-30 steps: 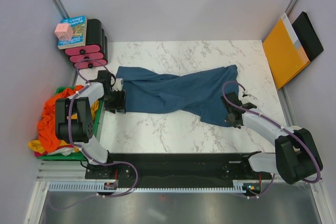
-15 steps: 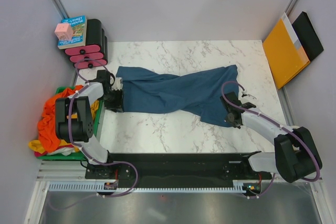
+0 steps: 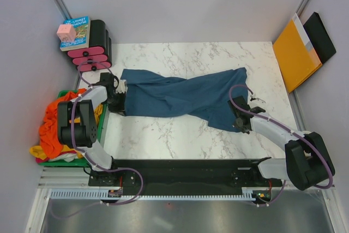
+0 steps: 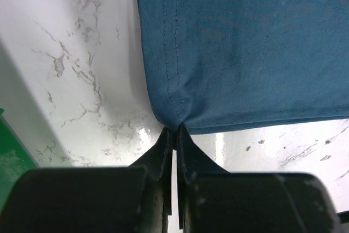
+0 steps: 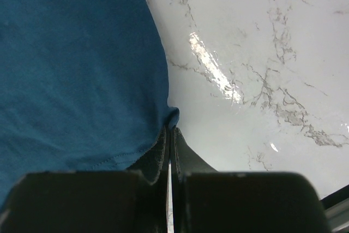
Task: Fold and stack the t-shirts
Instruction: Flatten out the tshirt
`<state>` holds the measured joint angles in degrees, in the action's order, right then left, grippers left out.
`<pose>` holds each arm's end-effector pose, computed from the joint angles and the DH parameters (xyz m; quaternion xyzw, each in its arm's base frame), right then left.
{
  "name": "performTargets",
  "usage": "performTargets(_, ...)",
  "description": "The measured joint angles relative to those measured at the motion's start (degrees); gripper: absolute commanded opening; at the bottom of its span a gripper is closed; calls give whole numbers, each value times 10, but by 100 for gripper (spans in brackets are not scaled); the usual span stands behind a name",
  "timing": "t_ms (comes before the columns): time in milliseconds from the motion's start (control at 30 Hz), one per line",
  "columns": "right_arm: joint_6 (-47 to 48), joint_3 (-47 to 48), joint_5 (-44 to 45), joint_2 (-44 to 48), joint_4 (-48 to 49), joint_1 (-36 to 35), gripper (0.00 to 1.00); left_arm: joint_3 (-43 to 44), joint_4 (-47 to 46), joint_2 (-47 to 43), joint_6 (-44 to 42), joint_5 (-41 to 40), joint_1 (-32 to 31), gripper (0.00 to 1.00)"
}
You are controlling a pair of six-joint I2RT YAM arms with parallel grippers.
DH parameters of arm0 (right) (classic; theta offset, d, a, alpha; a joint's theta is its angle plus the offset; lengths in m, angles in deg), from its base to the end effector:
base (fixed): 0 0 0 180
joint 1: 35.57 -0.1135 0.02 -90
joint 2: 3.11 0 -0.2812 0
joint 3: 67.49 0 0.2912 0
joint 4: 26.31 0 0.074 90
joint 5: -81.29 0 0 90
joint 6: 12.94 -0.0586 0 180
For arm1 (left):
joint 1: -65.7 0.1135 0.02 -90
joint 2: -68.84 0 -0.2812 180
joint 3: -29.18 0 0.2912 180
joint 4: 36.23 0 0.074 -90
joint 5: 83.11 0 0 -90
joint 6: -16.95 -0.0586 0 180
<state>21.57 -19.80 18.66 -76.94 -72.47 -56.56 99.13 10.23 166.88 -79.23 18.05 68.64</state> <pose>0.2351 0.0613 0.1352 0.3195 0.9061 -0.0911 0.2621 0.3514 0.0067 0.1281 0.0409 0.9855 -0.0854 0.1410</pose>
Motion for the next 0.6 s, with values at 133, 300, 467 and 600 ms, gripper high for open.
performTargets(133, 12, 20, 18, 17, -26, -10, 0, -17, -3, -30, -3, 0, 0, 2)
performTargets(300, 72, 167, 71, 70, -83, -16, 0, 22, 41, -179, -9, 11, 0, 2)
performTargets(467, 158, 372, 126, 86, -85, -17, 0, 186, 47, -291, -9, 18, 1, 2)
performTargets(600, 214, 455, 144, 90, -88, -17, 0, 270, 49, -326, -7, 26, 3, 2)
